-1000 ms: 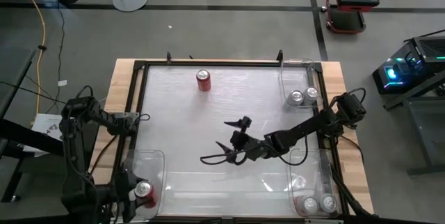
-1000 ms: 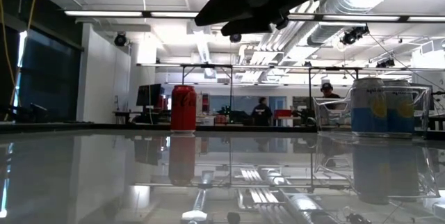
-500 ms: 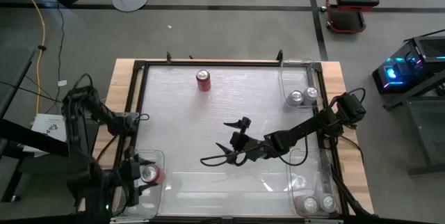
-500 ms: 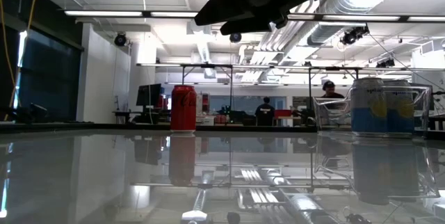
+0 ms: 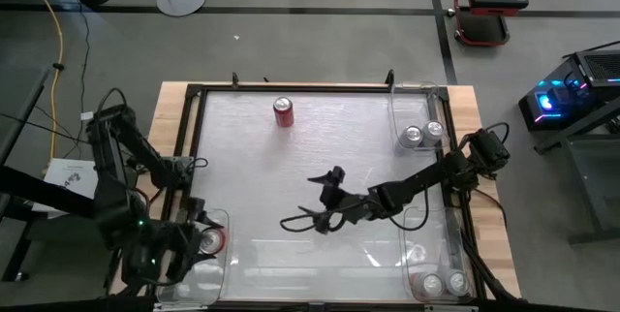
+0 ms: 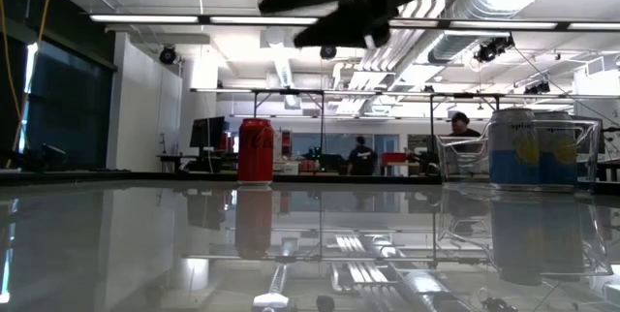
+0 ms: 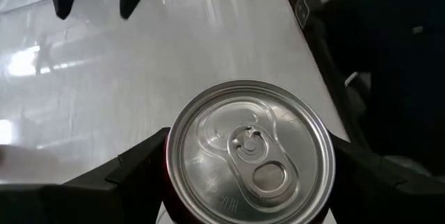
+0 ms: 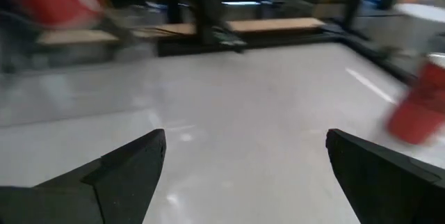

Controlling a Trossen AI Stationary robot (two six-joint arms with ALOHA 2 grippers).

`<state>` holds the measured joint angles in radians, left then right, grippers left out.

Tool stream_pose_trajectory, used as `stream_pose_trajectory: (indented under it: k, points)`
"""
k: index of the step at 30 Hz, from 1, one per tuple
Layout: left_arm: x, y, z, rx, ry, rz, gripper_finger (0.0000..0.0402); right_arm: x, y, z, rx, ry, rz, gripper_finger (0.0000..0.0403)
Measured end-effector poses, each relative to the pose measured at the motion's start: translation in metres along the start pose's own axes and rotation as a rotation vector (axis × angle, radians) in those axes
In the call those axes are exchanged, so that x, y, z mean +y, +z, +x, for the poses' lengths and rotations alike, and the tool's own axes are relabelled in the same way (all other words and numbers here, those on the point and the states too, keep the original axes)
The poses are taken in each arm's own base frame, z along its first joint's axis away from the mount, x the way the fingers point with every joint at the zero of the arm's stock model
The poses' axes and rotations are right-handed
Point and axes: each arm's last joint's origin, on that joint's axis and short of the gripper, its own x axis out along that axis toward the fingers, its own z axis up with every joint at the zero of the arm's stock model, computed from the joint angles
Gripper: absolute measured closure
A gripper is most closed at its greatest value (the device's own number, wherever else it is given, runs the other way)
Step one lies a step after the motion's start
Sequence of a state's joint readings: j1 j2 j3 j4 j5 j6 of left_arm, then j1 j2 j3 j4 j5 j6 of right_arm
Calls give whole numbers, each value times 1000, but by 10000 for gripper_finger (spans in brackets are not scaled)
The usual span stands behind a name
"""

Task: Sort soda cans
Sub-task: Put the bottom red-black soda can into the bottom left transparent bin

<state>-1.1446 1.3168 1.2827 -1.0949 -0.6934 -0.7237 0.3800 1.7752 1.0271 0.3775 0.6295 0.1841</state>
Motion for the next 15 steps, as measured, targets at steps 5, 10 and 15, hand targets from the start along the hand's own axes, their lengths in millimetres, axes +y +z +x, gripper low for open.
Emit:
stream_pose_trajectory:
  k: [5,10,15]
  points:
    - [13,-20,28,-64,17,47,103,5,10,-2,-78,89,-23,18]
    - [39,-1,56,-258,-61,76,103,3,28,-15,-146,72,-56,18]
    - [67,18,100,-279,-165,126,103,6,38,-32,-162,95,-85,18]
